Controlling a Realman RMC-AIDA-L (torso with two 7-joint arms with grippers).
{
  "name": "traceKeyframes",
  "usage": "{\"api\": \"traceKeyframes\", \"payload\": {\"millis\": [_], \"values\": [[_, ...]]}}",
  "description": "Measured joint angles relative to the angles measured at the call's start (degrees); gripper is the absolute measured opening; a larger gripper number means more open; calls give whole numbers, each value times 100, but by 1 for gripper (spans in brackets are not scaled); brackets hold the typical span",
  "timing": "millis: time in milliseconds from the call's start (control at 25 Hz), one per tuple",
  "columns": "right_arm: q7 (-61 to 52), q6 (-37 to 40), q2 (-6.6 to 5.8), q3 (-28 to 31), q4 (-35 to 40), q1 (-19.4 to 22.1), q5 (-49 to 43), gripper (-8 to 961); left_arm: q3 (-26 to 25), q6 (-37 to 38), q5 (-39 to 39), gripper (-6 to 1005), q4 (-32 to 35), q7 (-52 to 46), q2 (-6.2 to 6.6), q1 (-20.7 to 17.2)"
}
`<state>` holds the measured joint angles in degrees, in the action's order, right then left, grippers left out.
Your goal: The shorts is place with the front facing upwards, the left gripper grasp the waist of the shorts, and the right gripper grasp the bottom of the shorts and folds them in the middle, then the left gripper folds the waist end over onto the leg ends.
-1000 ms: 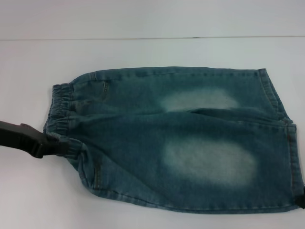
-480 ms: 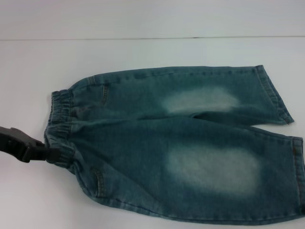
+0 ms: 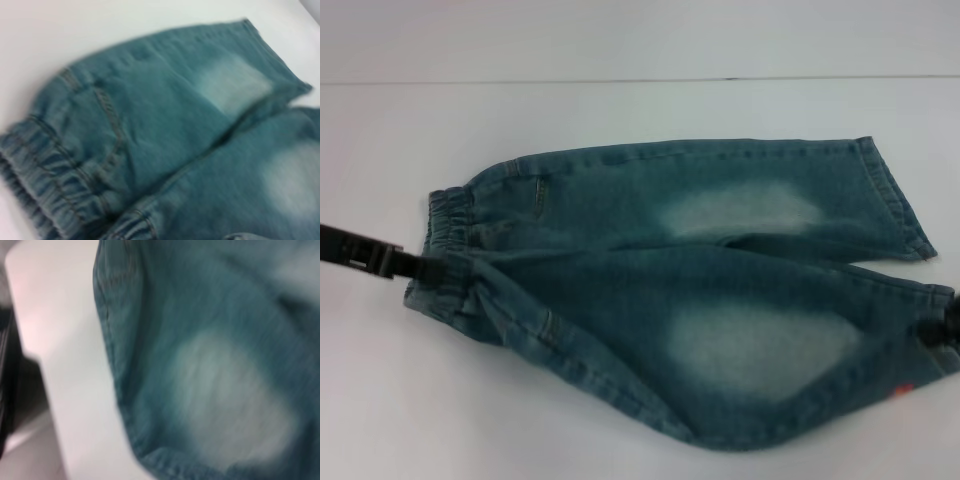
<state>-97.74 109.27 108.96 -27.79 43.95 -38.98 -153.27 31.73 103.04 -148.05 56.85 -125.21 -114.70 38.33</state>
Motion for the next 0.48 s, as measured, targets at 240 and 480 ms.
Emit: {"api": "traceKeyframes", "payload": {"millis": [240,480], "values": [[-6,-936,-98,471,-460,200,559,69,-174,-480,4,90,-84,-293,44,58],[182,-1794,-94,673,-941,521,1629,76,-541,-856,30,93,-184,-311,107,68]]}}
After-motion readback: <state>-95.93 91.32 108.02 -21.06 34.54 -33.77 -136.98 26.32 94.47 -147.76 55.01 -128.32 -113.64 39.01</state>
